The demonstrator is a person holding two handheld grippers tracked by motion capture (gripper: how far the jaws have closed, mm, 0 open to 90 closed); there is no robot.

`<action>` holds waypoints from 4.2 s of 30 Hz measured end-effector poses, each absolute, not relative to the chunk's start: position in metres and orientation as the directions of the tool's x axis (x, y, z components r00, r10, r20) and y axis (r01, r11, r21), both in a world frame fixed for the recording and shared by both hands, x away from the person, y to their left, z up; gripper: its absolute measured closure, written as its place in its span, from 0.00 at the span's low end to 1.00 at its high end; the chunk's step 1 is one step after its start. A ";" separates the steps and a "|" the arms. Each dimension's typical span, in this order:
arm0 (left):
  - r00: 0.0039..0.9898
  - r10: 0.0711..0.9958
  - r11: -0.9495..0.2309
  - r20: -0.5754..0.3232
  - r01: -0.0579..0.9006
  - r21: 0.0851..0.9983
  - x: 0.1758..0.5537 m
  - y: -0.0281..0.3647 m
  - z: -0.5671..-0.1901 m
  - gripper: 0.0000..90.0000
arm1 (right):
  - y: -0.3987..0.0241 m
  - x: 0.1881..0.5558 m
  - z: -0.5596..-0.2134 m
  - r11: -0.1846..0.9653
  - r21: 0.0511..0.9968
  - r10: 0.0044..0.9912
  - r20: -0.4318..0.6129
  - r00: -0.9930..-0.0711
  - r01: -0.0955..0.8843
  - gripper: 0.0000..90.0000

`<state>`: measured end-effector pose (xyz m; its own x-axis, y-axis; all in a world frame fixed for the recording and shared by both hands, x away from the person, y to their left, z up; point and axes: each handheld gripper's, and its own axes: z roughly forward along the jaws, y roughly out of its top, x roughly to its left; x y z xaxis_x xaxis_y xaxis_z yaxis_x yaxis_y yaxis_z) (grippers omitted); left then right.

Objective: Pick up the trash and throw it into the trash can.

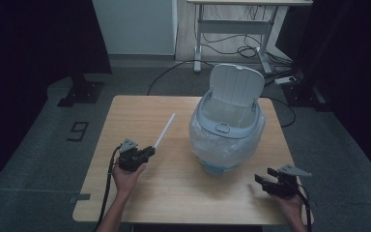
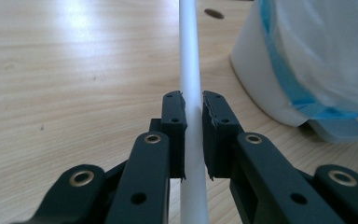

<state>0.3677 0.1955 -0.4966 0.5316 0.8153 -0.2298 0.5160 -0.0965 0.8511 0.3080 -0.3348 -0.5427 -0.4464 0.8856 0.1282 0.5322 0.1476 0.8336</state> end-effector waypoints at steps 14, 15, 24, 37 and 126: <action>0.564 0.786 -0.039 -0.254 0.455 0.890 0.358 0.199 -0.480 0.88 | -0.333 0.309 -0.544 0.159 0.831 0.884 0.121 -0.451 0.534 0.34; 0.568 0.783 -0.038 -0.254 0.450 0.892 0.358 0.199 -0.478 0.88 | -0.333 0.309 -0.544 0.159 0.830 0.884 0.121 -0.451 0.534 0.34; 0.604 0.754 -0.028 -0.259 0.424 0.905 0.352 0.196 -0.468 0.88 | -0.332 0.309 -0.544 0.165 0.829 0.885 0.115 -0.452 0.535 0.34; 0.640 0.727 -0.014 -0.247 0.374 0.927 0.342 0.192 -0.450 0.88 | -0.333 0.309 -0.544 0.167 0.828 0.885 0.114 -0.452 0.536 0.34; 0.795 0.582 -0.043 -0.171 0.240 0.970 0.369 0.120 -0.329 0.88 | -0.330 0.309 -0.548 0.169 0.811 0.887 0.123 -0.444 0.560 0.34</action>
